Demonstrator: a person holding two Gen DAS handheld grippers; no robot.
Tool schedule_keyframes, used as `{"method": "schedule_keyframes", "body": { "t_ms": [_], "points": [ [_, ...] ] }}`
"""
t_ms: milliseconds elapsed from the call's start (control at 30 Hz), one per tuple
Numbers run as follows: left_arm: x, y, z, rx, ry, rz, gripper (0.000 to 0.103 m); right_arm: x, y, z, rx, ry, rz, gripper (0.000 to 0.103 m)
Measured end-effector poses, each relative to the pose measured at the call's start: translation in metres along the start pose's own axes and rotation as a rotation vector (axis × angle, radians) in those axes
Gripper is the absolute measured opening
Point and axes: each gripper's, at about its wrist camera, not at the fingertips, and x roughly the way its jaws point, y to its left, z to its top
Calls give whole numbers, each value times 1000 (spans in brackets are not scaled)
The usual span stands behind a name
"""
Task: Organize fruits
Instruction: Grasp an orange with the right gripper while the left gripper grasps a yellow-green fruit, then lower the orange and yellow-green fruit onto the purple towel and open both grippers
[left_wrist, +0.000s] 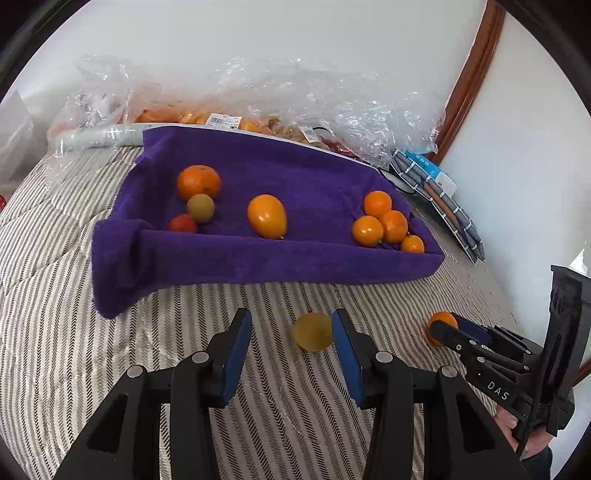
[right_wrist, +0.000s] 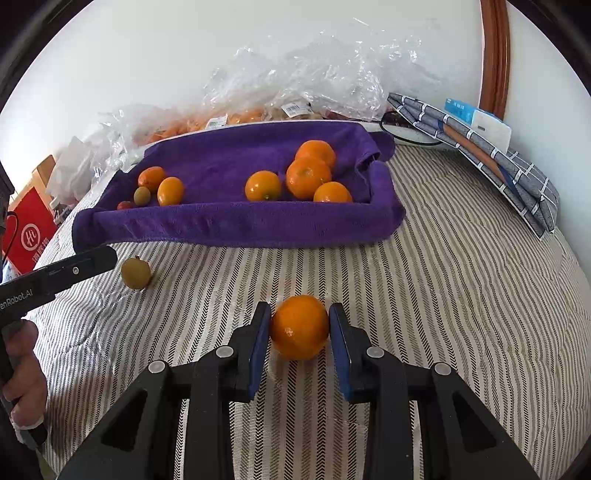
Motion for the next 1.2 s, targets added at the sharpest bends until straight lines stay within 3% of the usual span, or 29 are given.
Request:
{"method": "schedule_keyframes", "body": {
  "t_ms": [233, 367, 433, 800, 967, 1200],
  "points": [
    [18, -13, -3, 41, 49, 4, 43, 6, -4, 0, 14, 22, 27, 32],
    [19, -16, -5, 62, 51, 10, 27, 8, -6, 1, 37, 25, 35, 32],
    [18, -15, -5, 57, 45, 6, 28, 6, -6, 0, 36, 19, 37, 32],
    [-6, 2, -1, -34, -126, 81, 27, -5, -15, 0, 92, -44, 7, 32],
    [-13, 9, 1, -68, -170, 124, 27, -9, -13, 0, 92, -57, -22, 32],
    [-25, 9, 2, -52, -200, 125, 27, -22, -4, 8, 76, -78, -10, 32]
  ]
}}
